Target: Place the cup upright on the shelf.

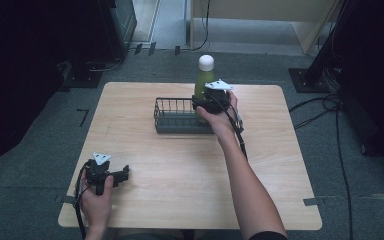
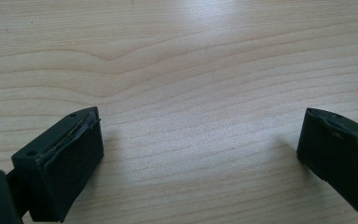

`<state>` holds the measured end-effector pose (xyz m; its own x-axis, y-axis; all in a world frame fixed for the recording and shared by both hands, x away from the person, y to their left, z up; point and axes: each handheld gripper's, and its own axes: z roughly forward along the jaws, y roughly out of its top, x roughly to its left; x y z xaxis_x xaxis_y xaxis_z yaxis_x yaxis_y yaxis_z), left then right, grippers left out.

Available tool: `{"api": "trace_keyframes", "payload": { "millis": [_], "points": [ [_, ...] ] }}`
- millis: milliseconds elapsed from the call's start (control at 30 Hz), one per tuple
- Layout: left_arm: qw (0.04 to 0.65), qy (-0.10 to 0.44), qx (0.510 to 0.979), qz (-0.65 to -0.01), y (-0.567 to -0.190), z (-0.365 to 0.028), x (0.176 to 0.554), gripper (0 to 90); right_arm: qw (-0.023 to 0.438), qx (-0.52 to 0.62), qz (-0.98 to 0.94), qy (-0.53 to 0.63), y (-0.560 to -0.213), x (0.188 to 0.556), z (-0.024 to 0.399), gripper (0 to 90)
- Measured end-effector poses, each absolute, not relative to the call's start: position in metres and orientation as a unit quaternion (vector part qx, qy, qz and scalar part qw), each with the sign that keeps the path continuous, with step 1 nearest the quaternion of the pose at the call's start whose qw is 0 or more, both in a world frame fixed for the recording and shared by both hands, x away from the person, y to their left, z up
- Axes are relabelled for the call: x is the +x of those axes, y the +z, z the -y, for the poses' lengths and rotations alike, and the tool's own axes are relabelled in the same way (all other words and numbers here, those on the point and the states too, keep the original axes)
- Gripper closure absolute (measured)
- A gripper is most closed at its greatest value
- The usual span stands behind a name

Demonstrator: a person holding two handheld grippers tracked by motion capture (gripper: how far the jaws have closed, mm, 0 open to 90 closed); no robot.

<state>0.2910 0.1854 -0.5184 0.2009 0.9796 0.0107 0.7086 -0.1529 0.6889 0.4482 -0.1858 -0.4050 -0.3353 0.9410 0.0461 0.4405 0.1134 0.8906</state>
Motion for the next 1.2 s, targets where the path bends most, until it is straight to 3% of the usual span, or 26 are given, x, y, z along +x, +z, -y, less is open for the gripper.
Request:
{"api": "trace_keyframes", "payload": {
  "millis": [533, 933, 1200],
  "points": [
    [0.284, 0.238, 0.721, -0.586, -0.518, -0.185, 0.291, 0.9, 0.27, 0.5, -0.693, 0.444, -0.404, 0.445, 0.191, 16.8],
    [0.284, 0.238, 0.721, -0.586, -0.518, -0.185, 0.291, 0.9, 0.257, 0.508, -0.692, 0.444, -0.396, 0.439, 0.2, 3.1],
    [0.285, 0.238, 0.72, -0.586, -0.518, -0.185, 0.291, 0.9, 0.258, 0.501, -0.695, 0.447, -0.396, 0.422, 0.21, 1.3]
  ]
}}
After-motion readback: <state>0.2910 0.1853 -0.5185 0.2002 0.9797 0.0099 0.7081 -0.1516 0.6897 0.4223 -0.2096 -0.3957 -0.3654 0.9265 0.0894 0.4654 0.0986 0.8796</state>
